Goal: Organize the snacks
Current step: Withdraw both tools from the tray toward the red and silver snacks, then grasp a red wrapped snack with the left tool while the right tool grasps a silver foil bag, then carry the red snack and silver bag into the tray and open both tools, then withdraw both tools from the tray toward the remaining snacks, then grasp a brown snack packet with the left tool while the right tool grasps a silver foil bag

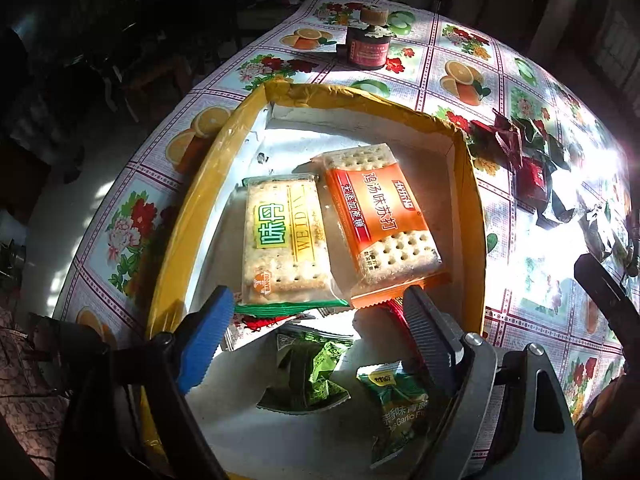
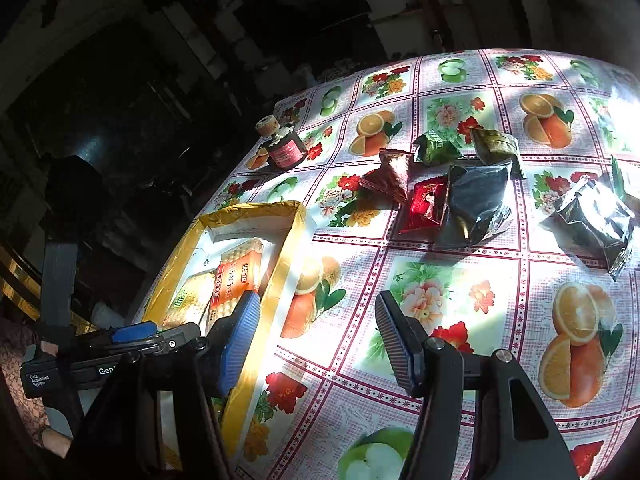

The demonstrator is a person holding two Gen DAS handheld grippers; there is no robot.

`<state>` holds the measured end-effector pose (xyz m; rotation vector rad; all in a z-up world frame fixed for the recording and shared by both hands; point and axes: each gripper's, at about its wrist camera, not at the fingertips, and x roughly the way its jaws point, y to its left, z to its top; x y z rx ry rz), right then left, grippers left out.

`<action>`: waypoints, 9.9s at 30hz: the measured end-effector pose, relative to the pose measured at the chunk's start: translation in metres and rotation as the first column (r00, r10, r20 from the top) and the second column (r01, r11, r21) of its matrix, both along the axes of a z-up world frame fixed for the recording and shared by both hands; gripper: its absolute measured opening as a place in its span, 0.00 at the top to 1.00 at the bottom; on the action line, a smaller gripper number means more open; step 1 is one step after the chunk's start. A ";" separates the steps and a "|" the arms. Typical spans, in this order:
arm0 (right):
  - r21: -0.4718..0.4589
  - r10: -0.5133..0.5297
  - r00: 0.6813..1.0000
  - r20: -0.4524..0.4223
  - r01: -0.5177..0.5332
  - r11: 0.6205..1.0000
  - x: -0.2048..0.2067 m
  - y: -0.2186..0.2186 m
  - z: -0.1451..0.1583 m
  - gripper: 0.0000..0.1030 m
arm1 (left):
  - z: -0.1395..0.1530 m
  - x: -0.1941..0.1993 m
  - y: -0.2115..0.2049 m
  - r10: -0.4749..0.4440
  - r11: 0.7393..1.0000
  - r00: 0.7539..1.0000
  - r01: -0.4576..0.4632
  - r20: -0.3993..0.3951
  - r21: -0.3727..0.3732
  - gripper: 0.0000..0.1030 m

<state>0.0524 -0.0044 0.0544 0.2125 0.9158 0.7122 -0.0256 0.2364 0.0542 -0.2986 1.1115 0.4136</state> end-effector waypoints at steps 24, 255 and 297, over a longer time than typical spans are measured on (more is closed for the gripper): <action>-0.042 -0.224 0.975 -0.007 0.224 0.974 0.023 -0.124 -0.023 0.42 | 0.019 0.062 -0.117 -0.228 0.971 0.973 0.230 0.048 -0.062 0.13; -0.337 -0.172 0.984 0.048 0.178 0.924 0.125 -0.129 -0.033 0.29 | -0.023 0.234 -0.133 -0.462 0.831 0.863 0.502 -0.204 0.239 0.26; -0.086 -0.070 0.997 0.015 0.071 0.994 0.013 -0.136 -0.018 0.41 | 0.000 0.118 -0.149 -0.472 0.879 0.881 0.470 -0.007 -0.078 0.55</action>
